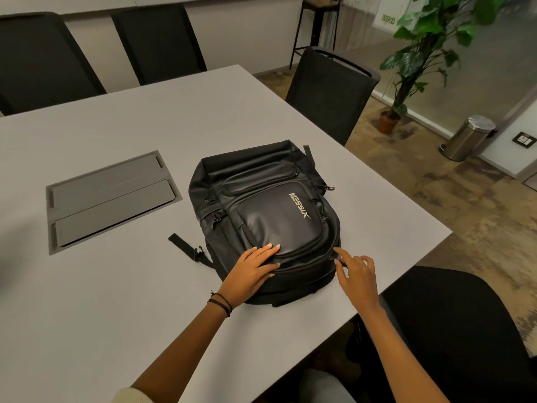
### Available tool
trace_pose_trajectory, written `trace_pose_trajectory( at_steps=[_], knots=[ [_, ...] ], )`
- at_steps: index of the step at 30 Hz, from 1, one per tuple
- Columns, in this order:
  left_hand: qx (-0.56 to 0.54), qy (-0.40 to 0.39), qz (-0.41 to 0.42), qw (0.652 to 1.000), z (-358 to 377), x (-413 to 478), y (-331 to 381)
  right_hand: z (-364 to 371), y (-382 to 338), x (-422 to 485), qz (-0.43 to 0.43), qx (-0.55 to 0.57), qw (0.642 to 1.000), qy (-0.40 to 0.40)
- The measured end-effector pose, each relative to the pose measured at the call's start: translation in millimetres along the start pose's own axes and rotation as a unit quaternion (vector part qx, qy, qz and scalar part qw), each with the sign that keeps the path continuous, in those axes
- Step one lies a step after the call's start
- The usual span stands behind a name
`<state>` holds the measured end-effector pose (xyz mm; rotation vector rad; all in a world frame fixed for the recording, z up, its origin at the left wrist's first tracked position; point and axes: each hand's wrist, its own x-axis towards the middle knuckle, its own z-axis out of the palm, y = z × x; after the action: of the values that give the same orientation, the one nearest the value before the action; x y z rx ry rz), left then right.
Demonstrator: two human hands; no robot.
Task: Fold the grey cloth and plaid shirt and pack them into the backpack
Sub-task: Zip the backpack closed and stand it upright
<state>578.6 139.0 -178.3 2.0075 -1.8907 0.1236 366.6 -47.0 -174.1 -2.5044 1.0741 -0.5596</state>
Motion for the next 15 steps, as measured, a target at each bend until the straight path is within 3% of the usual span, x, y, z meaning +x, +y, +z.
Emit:
trace_pose_trajectory(
  at_steps=[3, 6, 12, 15],
  knots=[
    [0.037, 0.011, 0.037, 0.999, -1.0, 12.8, 13.2, -1.3, -0.6, -0.4, 0.005, -0.002, 1.000, 0.007],
    [0.072, -0.032, 0.061, 0.995, -1.0, 42.9, 38.1, -1.1, -1.8, 1.2, 0.019, 0.009, 1.000, 0.003],
    [0.164, -0.175, 0.015, 0.971, 16.4, 99.4, 68.1, -4.5, -2.6, 6.0, -0.029, -0.011, 0.999, 0.017],
    [0.185, -0.210, -0.006, 0.960, 16.0, 109.8, 75.5, -3.8, 2.9, 8.2, -0.042, -0.027, 0.999, 0.006]
  ],
)
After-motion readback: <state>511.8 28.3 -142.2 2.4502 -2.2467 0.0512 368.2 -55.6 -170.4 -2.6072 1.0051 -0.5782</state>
